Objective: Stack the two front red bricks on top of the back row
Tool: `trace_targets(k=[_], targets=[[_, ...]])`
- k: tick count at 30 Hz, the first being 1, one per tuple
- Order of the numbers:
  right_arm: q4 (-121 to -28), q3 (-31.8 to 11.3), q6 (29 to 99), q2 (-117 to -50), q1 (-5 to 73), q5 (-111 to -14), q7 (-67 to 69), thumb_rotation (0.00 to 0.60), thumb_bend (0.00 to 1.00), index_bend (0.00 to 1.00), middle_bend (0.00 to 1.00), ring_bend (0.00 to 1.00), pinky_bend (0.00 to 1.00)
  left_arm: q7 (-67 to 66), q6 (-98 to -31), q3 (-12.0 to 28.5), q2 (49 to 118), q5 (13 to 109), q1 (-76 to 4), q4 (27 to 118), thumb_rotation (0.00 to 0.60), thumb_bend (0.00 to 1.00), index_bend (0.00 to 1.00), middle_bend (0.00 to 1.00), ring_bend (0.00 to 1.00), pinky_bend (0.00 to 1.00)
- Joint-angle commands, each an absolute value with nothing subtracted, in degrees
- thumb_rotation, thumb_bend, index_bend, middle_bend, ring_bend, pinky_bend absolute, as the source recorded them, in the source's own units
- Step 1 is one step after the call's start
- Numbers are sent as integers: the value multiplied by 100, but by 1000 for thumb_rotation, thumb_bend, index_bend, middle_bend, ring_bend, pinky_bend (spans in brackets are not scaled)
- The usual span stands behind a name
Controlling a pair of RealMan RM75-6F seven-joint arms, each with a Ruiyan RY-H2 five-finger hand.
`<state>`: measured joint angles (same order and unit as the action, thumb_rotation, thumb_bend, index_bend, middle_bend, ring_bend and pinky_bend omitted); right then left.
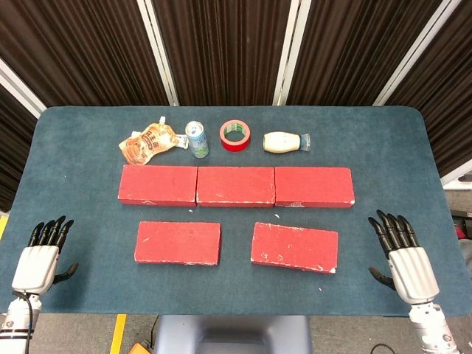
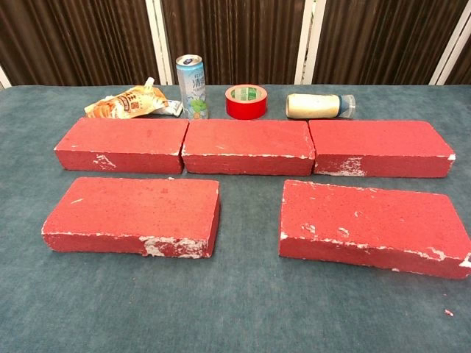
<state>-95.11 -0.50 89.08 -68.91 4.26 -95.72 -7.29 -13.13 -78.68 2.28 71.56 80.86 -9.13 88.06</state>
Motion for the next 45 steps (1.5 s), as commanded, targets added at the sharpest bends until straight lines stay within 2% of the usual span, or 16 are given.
trace_targets(k=[1, 20, 24, 28, 37, 40, 45], targets=[[-9509, -51, 8904, -6892, 427, -9570, -730, 600, 0, 51, 104, 3, 0, -1317, -7855, 225, 7153, 8078, -918, 8803, 600, 252, 0, 0, 0, 16], [-9535, -59, 8737, -6874, 431, -9399, -758, 600, 0, 51, 104, 3, 0, -1116, -7828, 250, 7032, 7999, -911, 8921, 600, 250, 0, 0, 0, 16], [-9502, -44, 8648, -6884, 453, -9360, -743, 600, 0, 51, 104, 3, 0, -817, -7253, 201, 6675, 7898, -1112, 9313, 600, 252, 0, 0, 0, 16], [-9502, -41, 8589, -6885, 482, -9352, -683, 600, 0, 51, 104, 3, 0, -806, -6717, 473, 6114, 7610, -1511, 9866, 600, 256, 0, 0, 0, 13], [-9512, -56, 8577, -6860, 479, -9295, -659, 600, 0, 51, 104, 2, 0, -1971, -5685, 864, 4930, 6570, -2417, 11585, 600, 259, 0, 0, 0, 10], [-9516, -54, 8567, -6853, 479, -9284, -653, 600, 0, 51, 104, 3, 0, -2304, -5428, 931, 4854, 6083, -2749, 11821, 600, 252, 0, 0, 0, 10], [-9538, -49, 8540, -6836, 481, -9259, -640, 600, 0, 51, 104, 3, 0, -2710, -5334, 985, 5199, 5563, -3210, 11897, 600, 243, 0, 0, 0, 9]])
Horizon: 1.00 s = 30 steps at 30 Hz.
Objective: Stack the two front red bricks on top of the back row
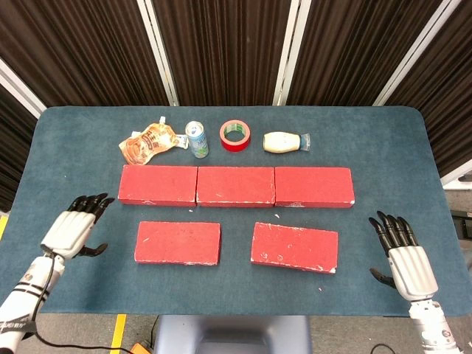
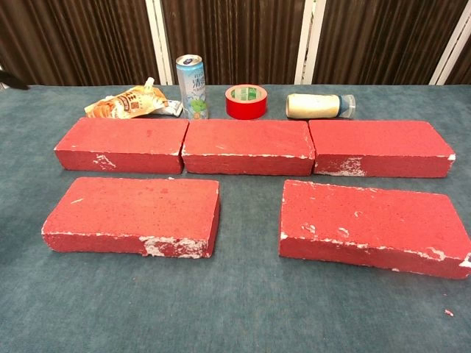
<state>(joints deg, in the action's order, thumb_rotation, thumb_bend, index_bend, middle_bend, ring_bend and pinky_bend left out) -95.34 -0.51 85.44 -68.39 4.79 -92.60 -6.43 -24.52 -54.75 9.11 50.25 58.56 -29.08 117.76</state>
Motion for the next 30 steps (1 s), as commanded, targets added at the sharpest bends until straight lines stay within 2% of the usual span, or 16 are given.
trace_targets(k=[1, 5, 12, 17, 30], targets=[[-9540, -46, 8532, -6835, 483, -9259, -640, 600, 0, 51, 104, 3, 0, -2772, -5311, 982, 5309, 5509, -3309, 11864, 600, 243, 0, 0, 0, 9], [-9549, -30, 8474, -6847, 490, -9225, -664, 600, 0, 51, 104, 3, 0, -3049, -5288, 867, 5576, 5307, -3550, 11842, 600, 242, 0, 0, 0, 9], [-9572, -23, 8458, -6843, 492, -9217, -655, 600, 0, 51, 104, 3, 0, -3553, -5555, 557, 5639, 4452, -3791, 12228, 600, 229, 0, 0, 0, 7], [-9566, -32, 8437, -6852, 503, -9196, -630, 600, 0, 51, 104, 3, 0, -3897, -6014, 448, 5838, 3912, -3961, 12481, 600, 211, 0, 0, 0, 7], [-9544, -20, 8345, -6837, 536, -9154, -531, 600, 0, 51, 104, 3, 0, -4650, -7134, 343, 6852, 3302, -4331, 12773, 600, 207, 0, 0, 0, 8]])
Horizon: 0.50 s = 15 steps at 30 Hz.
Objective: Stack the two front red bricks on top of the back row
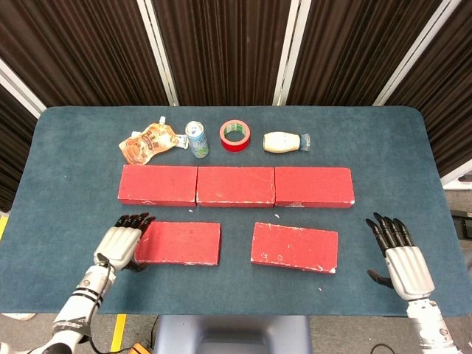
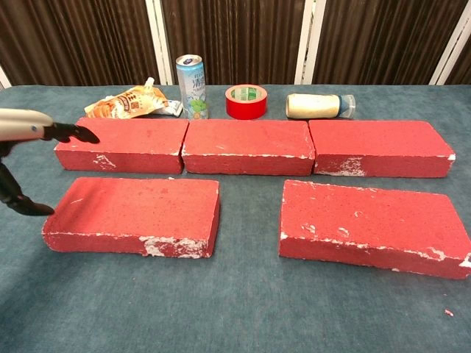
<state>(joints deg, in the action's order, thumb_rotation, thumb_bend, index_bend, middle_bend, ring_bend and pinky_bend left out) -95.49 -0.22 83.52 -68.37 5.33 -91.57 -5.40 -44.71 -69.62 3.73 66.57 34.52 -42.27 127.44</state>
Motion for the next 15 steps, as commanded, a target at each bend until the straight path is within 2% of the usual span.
trace_targets(k=[1, 15], targets=[[-9534, -17, 8323, -6838, 543, -9146, -521, 600, 0, 52, 104, 3, 0, -4731, -7207, 344, 6946, 3232, -4379, 12768, 600, 206, 0, 0, 0, 8], [-9559, -9, 8332, -6826, 542, -9147, -512, 600, 0, 52, 104, 3, 0, -5142, -7660, 448, 7729, 2611, -4772, 12569, 600, 185, 0, 0, 0, 8]])
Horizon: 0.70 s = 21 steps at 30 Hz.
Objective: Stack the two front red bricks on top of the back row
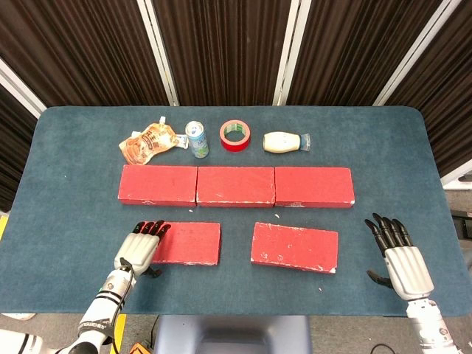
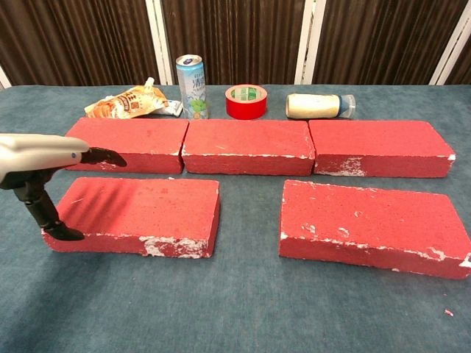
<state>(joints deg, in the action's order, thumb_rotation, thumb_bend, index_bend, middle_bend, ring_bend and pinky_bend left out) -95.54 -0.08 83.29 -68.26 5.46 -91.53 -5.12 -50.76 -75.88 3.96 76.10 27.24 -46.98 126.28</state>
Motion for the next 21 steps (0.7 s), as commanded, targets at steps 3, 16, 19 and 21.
trace_targets(k=[3, 16, 19, 21], targets=[[-9571, -1, 8322, -6823, 543, -9150, -516, 600, 0, 52, 104, 3, 0, -5188, -7726, 543, 7904, 2484, -4871, 12495, 600, 184, 0, 0, 0, 8], [-9588, 2, 8291, -6801, 549, -9117, -496, 600, 0, 52, 104, 3, 0, -5374, -7858, 744, 8508, 2056, -5183, 12053, 600, 185, 0, 0, 0, 8], [-9588, -6, 8299, -6792, 547, -9107, -482, 600, 0, 52, 104, 3, 0, -5393, -7846, 770, 8614, 1979, -5233, 11954, 600, 186, 0, 0, 0, 9], [-9586, -7, 8296, -6790, 549, -9103, -471, 600, 0, 52, 104, 3, 0, -5404, -7841, 784, 8663, 1949, -5260, 11900, 600, 185, 0, 0, 0, 9]])
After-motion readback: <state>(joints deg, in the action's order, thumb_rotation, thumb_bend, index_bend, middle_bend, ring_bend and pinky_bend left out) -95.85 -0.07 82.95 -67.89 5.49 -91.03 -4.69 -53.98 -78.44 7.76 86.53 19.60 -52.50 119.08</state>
